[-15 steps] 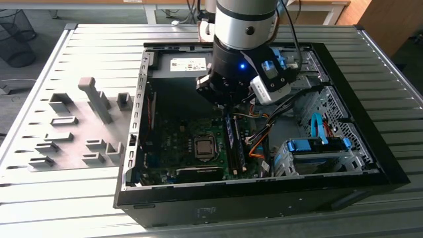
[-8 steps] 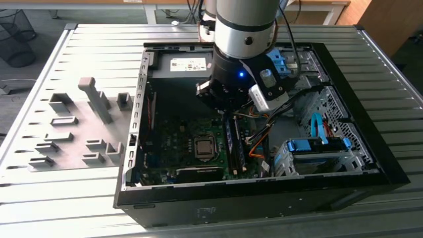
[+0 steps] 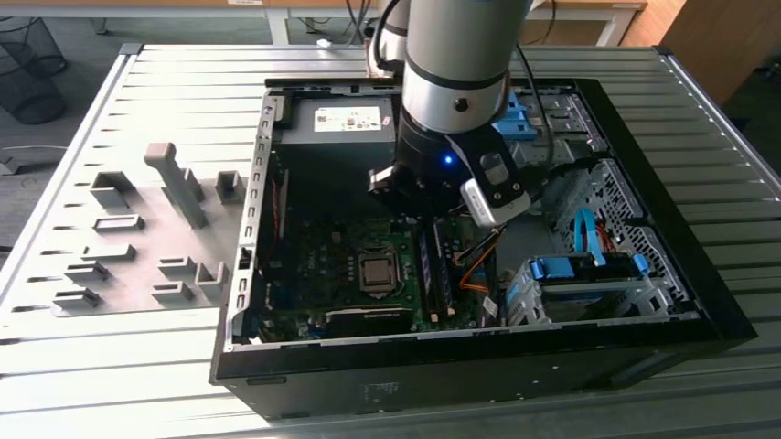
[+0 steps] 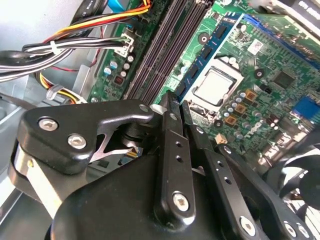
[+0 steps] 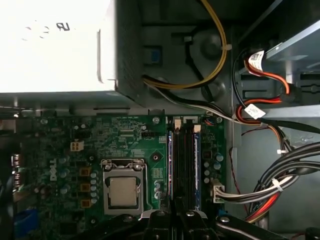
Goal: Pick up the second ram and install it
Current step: 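Insert the second ram into the second slot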
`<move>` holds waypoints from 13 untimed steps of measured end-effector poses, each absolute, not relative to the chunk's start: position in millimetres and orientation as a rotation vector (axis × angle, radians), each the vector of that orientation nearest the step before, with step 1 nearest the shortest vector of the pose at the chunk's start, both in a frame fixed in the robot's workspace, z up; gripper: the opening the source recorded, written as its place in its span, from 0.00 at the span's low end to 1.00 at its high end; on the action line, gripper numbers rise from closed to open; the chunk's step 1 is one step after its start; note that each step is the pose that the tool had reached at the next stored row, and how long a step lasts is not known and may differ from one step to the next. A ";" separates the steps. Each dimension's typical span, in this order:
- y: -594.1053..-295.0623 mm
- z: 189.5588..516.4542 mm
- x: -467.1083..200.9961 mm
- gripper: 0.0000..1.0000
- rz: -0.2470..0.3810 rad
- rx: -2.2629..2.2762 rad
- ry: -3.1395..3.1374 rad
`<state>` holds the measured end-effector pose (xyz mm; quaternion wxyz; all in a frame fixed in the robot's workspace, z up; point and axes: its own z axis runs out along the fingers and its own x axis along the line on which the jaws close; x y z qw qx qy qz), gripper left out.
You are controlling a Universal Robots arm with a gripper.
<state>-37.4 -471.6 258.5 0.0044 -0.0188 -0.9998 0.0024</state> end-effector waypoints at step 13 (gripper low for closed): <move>-471.6 247.5 -37.1 0.14 0.007 -0.061 -3.132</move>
